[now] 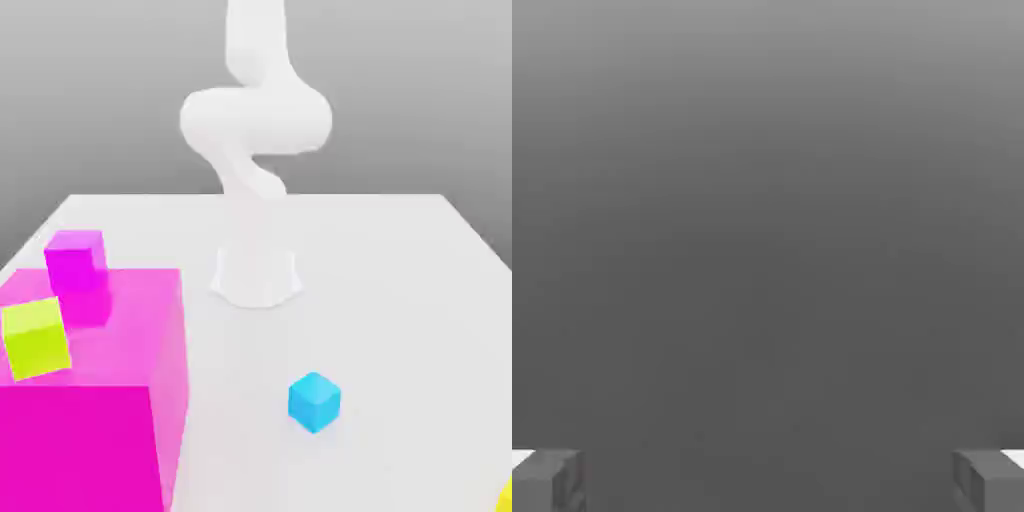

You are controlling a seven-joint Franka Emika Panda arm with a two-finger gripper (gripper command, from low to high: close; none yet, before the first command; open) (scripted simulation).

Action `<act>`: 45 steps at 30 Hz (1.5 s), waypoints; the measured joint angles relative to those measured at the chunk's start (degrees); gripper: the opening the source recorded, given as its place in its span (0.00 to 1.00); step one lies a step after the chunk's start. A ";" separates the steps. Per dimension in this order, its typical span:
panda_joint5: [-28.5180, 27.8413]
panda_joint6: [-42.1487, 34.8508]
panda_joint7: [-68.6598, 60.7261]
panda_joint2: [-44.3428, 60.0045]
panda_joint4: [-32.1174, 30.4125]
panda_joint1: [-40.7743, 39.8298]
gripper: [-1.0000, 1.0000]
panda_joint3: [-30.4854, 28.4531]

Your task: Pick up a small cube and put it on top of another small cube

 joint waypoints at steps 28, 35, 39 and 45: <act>0.23 42.28 -25.71 56.49 -27.22 11.98 0.00 0.21; -0.07 40.85 -25.47 54.82 -27.51 11.88 0.00 0.25; -0.09 34.52 -25.48 47.14 -28.86 11.79 0.00 0.32; -1.44 26.15 -22.00 43.96 -23.82 12.95 0.00 1.88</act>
